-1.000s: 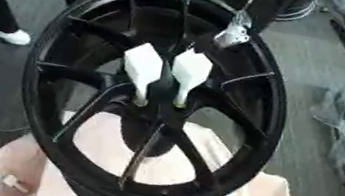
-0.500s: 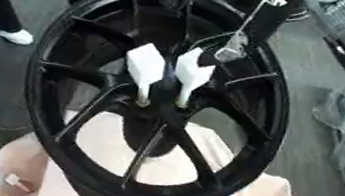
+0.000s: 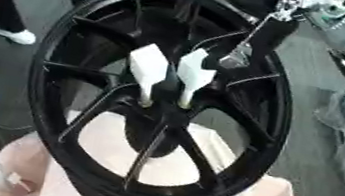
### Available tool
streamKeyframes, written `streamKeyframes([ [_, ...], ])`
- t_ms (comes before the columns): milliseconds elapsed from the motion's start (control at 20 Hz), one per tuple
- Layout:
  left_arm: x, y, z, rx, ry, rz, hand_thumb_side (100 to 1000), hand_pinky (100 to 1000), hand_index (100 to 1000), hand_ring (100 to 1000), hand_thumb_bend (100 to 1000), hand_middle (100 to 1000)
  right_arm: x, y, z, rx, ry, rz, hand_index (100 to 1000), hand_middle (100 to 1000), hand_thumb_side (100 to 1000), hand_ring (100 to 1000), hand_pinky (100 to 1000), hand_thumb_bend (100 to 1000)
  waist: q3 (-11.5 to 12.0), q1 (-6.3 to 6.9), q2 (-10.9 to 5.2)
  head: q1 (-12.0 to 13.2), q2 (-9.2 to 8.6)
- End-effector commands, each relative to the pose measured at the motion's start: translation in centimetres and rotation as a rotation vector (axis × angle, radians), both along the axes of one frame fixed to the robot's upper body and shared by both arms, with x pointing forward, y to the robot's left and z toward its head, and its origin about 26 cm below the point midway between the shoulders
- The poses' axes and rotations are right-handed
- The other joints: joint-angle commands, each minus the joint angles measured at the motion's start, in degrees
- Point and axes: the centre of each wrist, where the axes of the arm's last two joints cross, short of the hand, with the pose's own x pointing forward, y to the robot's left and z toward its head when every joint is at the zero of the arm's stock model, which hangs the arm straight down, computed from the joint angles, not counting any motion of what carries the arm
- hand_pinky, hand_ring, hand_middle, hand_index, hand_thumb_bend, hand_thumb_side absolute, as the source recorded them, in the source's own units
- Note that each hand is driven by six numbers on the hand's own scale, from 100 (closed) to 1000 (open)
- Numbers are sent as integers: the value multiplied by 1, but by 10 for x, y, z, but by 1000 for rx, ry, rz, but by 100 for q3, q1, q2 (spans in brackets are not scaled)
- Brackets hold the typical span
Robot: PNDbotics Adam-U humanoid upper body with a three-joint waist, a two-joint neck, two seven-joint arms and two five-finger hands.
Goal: Pull the pin out of the wheel hub.
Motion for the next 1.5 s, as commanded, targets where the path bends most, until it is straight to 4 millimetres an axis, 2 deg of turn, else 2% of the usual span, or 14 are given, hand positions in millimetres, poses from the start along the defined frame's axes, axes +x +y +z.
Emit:
streamKeyframes([
  [50,0,2,11,28,-28,-6,658,735,785,791,100,760,-3,-8,10,-241,-155,231,798,665,100,680,866,419,6,31,-81,15,-10],
  [1000,0,0,12,30,-26,-17,661,736,785,795,100,765,4,-16,-6,-291,-170,227,818,686,100,702,865,403,41,35,-41,-15,-19],
  [1500,1,-1,12,33,-24,-21,661,736,784,797,100,767,4,-13,-10,-283,-162,247,769,624,100,684,860,403,34,35,-29,-13,-5],
])
